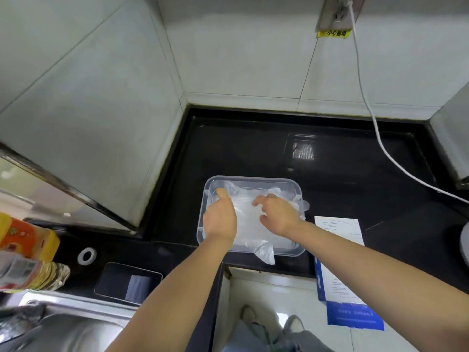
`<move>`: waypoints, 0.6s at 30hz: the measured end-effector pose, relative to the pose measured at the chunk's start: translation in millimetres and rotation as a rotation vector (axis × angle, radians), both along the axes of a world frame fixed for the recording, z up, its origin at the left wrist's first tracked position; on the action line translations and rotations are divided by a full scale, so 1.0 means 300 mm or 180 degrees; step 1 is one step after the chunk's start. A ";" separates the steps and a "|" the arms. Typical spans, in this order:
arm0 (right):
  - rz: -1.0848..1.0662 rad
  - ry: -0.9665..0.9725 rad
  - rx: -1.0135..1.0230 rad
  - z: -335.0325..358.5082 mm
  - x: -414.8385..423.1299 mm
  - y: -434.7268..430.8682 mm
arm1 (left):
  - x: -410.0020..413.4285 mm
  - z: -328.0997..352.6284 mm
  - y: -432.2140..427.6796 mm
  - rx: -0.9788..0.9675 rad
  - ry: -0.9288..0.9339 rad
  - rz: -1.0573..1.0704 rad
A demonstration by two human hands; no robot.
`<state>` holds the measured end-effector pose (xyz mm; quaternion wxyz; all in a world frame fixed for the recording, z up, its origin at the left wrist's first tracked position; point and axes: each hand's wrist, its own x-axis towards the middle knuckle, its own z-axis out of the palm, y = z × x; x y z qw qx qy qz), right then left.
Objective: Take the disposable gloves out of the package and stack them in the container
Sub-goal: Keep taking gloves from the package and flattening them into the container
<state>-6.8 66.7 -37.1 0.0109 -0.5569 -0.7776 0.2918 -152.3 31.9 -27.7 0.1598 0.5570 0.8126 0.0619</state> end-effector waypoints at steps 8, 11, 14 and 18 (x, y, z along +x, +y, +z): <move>0.0115 -0.0329 -0.0484 -0.096 -0.061 -0.003 | 0.020 -0.035 0.014 0.0868 0.1013 -0.1592; 0.0109 -0.0293 -0.0544 -0.108 -0.063 -0.006 | 0.044 -0.071 0.041 -0.0322 0.0549 -0.1604; 0.0084 -0.0472 -0.0634 -0.120 -0.038 -0.001 | 0.003 -0.138 0.048 -0.1287 0.0066 -0.1132; 0.0189 -0.0748 -0.0677 -0.124 -0.002 0.011 | -0.049 -0.197 0.044 -0.1506 -0.0100 -0.1118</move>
